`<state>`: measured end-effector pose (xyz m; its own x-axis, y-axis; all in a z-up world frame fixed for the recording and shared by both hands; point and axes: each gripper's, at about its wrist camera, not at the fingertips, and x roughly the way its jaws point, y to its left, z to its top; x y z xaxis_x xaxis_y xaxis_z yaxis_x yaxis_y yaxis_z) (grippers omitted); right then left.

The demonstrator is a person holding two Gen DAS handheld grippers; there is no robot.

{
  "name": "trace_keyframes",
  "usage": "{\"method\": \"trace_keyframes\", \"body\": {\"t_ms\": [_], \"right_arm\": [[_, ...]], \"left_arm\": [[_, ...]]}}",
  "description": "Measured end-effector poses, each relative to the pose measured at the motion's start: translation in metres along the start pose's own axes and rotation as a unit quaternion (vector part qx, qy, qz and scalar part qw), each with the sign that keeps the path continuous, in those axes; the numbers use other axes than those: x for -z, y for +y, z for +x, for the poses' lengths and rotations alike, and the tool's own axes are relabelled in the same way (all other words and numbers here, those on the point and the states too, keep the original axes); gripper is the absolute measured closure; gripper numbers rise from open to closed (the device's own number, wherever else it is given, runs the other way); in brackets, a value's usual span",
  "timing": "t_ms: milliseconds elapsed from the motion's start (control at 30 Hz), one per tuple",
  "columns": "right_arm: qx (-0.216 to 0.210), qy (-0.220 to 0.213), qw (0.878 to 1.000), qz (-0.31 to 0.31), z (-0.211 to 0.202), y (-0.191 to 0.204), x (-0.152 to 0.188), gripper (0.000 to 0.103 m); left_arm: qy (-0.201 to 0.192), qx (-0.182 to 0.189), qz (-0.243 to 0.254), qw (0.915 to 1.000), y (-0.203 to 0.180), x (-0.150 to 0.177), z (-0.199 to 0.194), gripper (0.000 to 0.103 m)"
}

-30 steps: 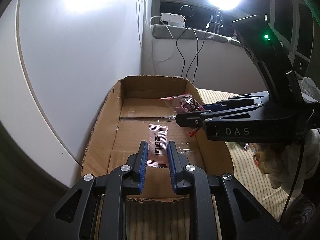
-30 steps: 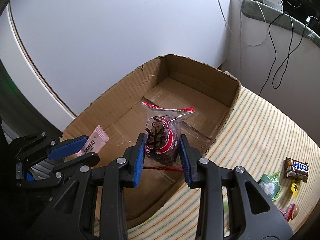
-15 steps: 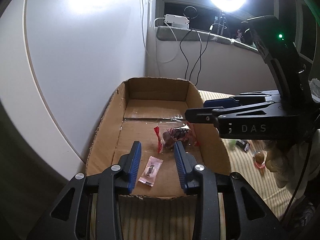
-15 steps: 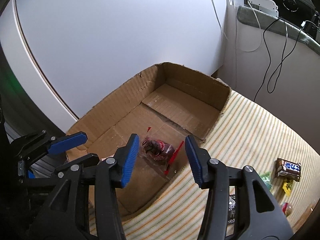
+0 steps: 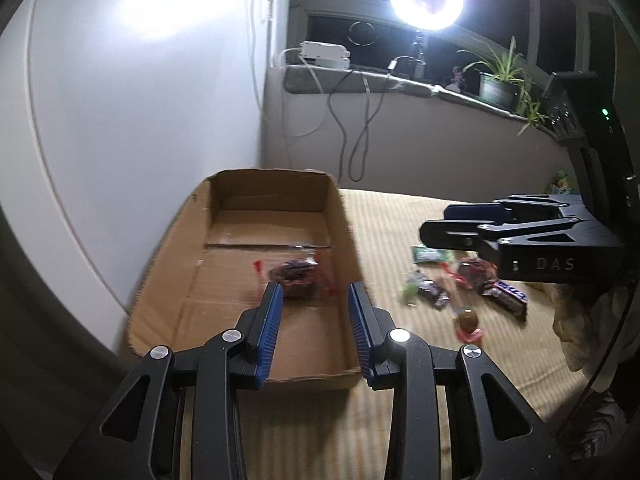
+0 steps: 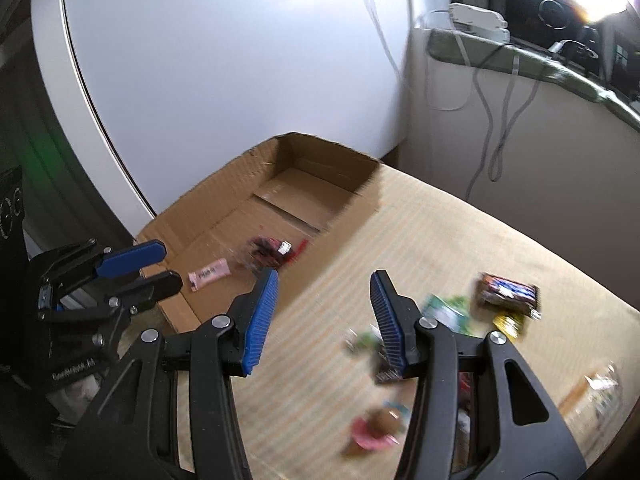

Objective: Organize snacks
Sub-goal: 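Grasp the chocolate ball with the left tool while the right grasps the chocolate bar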

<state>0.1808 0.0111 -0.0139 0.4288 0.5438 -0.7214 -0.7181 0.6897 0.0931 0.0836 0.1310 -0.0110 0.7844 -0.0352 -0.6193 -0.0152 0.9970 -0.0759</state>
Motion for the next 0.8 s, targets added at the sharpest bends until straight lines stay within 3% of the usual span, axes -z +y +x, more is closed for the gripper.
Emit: {"method": "trace_keyframes", "body": {"t_ms": [233,333,433,800], "right_arm": [[0.030,0.003,0.999,0.020,-0.037,-0.043,0.035,0.053],[0.043,0.011,0.999,0.029,-0.048,-0.059,0.053,0.053],[0.058,0.020,0.998,0.033,-0.056,-0.074,0.070,0.053],[0.061,0.067,0.995,0.039,-0.044,-0.098,0.110,0.053]], "left_arm": [[0.009,0.037,0.011,0.9992,-0.033,0.003,0.007,0.071],[0.018,0.049,0.010,0.9986,-0.045,0.006,0.012,0.058],[0.027,0.067,0.008,0.9974,-0.058,0.010,0.018,0.057],[0.075,0.096,0.011,0.9925,-0.102,0.029,0.051,0.057]]}}
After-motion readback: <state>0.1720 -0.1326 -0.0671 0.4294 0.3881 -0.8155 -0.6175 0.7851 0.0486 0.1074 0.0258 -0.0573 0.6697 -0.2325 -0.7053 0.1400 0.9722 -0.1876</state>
